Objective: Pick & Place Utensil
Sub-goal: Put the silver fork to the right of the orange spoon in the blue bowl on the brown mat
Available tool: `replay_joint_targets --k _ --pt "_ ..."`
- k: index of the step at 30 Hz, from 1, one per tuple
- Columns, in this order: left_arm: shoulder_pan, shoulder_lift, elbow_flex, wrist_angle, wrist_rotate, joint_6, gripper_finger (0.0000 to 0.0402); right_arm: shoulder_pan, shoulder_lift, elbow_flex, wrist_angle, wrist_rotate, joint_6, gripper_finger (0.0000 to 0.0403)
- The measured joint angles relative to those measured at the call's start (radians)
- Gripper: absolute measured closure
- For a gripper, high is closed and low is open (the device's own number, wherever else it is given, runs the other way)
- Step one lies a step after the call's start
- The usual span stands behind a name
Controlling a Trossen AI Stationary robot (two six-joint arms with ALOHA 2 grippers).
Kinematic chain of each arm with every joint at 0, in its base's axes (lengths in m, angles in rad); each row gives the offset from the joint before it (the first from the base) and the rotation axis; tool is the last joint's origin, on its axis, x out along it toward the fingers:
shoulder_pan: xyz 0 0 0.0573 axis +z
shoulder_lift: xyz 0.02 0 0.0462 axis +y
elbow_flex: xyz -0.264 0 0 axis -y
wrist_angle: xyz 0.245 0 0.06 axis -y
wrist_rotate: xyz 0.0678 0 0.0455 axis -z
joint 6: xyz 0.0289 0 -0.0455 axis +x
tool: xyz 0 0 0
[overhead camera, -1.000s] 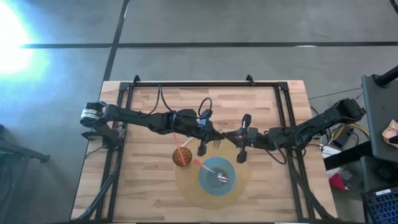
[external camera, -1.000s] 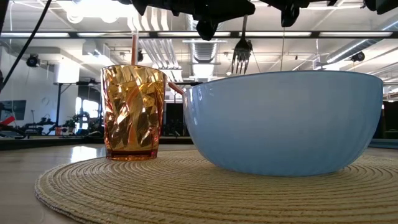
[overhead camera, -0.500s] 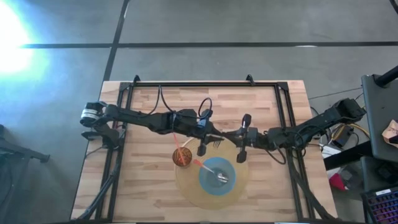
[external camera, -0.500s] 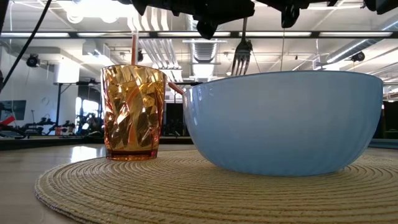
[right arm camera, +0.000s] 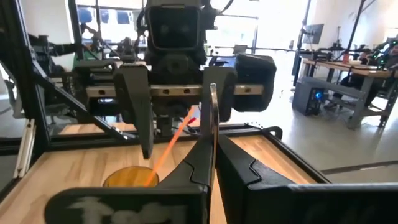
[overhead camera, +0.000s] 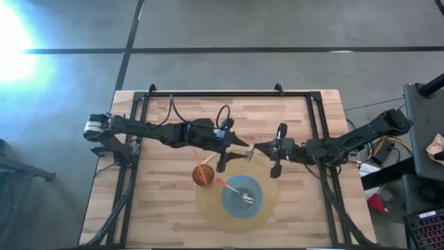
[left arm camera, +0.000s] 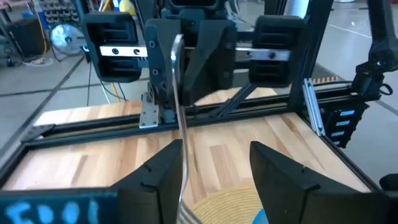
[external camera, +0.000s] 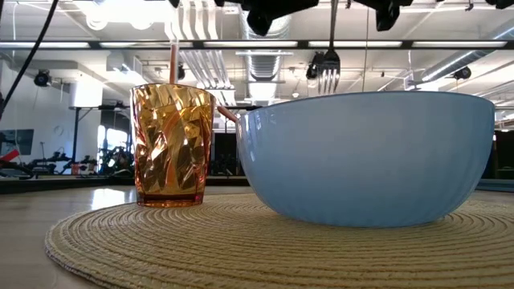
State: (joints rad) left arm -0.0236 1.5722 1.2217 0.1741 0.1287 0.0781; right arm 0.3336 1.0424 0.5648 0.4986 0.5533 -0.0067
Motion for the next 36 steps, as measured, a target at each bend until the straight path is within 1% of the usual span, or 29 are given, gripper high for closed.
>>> replay_joint_targets --k 5,10,15,23,26,28,31,36 --pt "0.006 -0.046 0.000 -0.007 0.000 0.045 0.0225 0.000 -0.098 -0.001 -0.110 0.000 0.015 0.0394" --pt "0.021 -0.118 0.000 -0.044 -0.001 0.076 0.0225 0.000 -0.190 -0.004 -0.211 0.000 0.065 0.0394" --pt "0.039 -0.201 0.000 -0.103 -0.001 0.083 0.0225 -0.001 -0.249 -0.018 -0.279 -0.001 0.172 0.0394" --pt "0.044 -0.310 0.000 -0.216 -0.002 0.109 0.0225 -0.001 -0.277 -0.105 -0.283 -0.006 0.385 0.0394" --pt "0.044 -0.335 0.000 -0.271 0.000 0.111 0.0225 -0.001 -0.274 -0.141 -0.253 -0.006 0.474 0.0394" --pt "0.044 -0.346 0.000 -0.300 0.000 0.111 0.0225 0.000 -0.267 -0.171 -0.201 -0.012 0.522 0.0394" --pt "0.044 -0.351 0.000 -0.332 0.000 0.113 0.0225 0.000 -0.257 -0.228 -0.084 -0.041 0.582 0.0394" --pt "0.039 -0.352 0.000 -0.342 0.000 0.126 0.0225 0.004 -0.217 -0.337 0.097 -0.039 0.714 0.0394"
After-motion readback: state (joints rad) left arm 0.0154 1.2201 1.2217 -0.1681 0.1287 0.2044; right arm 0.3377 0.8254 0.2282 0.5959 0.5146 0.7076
